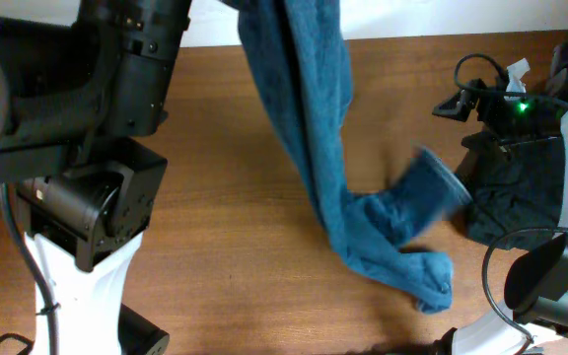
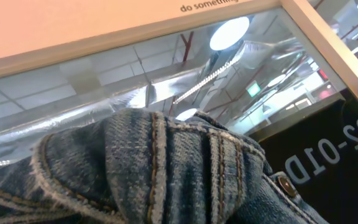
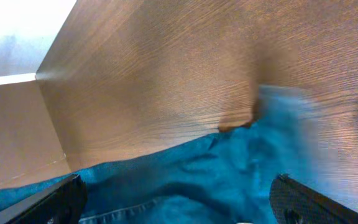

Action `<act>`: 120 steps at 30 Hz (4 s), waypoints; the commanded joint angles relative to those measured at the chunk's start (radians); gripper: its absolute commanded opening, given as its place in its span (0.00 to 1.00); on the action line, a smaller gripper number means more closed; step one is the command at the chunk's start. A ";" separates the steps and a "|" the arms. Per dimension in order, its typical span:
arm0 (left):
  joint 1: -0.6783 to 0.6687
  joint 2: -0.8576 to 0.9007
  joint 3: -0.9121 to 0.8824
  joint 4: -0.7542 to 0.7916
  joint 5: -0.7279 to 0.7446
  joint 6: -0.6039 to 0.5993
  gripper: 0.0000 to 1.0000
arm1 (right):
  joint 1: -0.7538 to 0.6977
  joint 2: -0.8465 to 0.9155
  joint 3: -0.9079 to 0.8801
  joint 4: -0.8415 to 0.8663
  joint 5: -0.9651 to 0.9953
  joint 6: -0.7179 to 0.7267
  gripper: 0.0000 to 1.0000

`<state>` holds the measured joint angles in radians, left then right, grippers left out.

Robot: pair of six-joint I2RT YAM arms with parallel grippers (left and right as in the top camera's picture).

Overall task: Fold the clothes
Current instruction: 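Drag the hanging jeans leftward and lay them flat lengthwise, then move the right gripper onto the middle of the jeans legs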

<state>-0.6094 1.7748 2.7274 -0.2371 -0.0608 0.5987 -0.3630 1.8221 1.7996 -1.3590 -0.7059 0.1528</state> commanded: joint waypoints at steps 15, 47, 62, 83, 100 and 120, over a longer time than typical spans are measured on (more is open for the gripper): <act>0.002 0.055 0.024 0.051 -0.173 0.120 0.01 | 0.049 -0.018 0.003 -0.013 -0.003 -0.045 0.99; 0.889 0.126 -0.011 -1.044 0.065 -0.540 0.03 | 0.117 -0.017 0.003 0.005 -0.003 -0.044 0.99; 1.057 0.245 -0.011 -1.184 0.066 -0.586 0.99 | 0.194 -0.017 0.003 0.019 0.004 -0.040 0.99; 1.055 0.439 -0.025 -1.451 0.460 -0.515 0.99 | 0.283 -0.013 -0.030 0.014 0.008 -0.041 0.99; 1.033 0.721 -0.081 -1.439 0.462 -0.570 0.99 | 0.330 -0.013 -0.030 -0.006 0.117 -0.040 0.99; 1.022 0.830 -0.081 -1.387 0.454 -0.587 0.99 | 0.548 -0.013 -0.097 -0.033 0.157 0.179 0.99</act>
<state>0.4141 2.5919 2.6469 -1.6295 0.3893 0.0174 0.1005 1.8221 1.7363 -1.3949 -0.5560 0.2935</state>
